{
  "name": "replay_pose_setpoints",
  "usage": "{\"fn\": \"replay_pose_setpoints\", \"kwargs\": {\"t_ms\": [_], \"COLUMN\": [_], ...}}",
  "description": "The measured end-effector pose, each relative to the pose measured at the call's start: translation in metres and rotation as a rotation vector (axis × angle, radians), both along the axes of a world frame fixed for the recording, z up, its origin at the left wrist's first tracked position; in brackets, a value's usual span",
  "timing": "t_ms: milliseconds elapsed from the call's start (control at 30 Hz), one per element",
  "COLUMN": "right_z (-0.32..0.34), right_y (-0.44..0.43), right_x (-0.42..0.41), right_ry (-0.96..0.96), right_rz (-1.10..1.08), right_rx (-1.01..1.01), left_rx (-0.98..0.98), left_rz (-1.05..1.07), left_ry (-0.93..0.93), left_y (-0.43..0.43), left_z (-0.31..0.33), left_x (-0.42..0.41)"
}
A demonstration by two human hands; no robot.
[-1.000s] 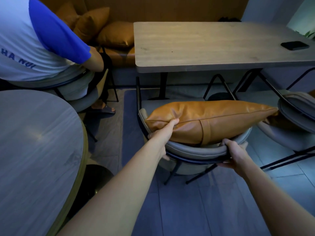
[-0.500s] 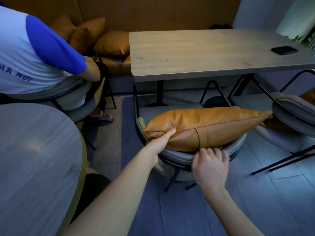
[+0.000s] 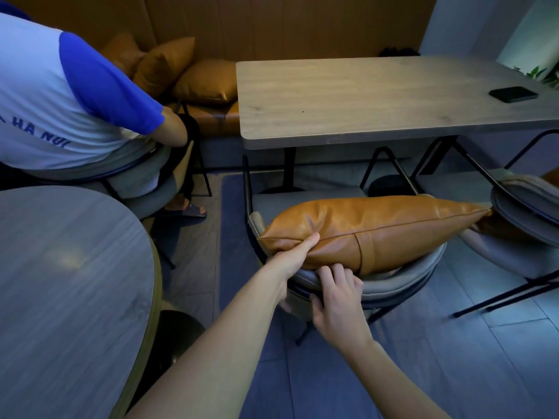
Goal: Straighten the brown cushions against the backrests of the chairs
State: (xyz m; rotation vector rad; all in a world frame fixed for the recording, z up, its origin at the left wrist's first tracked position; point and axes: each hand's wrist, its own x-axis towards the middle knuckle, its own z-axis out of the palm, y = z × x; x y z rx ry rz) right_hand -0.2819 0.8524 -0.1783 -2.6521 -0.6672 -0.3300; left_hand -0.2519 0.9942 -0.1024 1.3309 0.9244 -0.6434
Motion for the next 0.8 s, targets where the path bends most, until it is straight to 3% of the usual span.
{"fn": "replay_pose_setpoints", "kwargs": {"t_ms": [300,467,567,667,800], "right_z": [0.002,0.02,0.048,0.087,0.15], "right_y": [0.001,-0.014,-0.028,-0.037,-0.05], "right_x": [0.002,0.013,0.033,0.052,0.073], "right_ry": [0.074,0.285,0.54,0.741,0.742], "right_rz": [0.015,0.128,0.182,0.157,0.119], "right_rx": [0.036,0.026,0.064,-0.023,-0.112], "left_rx": [0.019,0.059,0.285,0.493,0.859], "left_rz": [-0.001,-0.081,-0.297,-0.634,-0.77], "left_ry": [0.005,0.03,0.075,0.106,-0.096], "left_y": [0.001,0.003,0.006,0.012,0.003], "left_z": [-0.003,0.004,0.02,0.044,0.097], "left_x": [0.001,-0.009,-0.014,-0.014,-0.013]}}
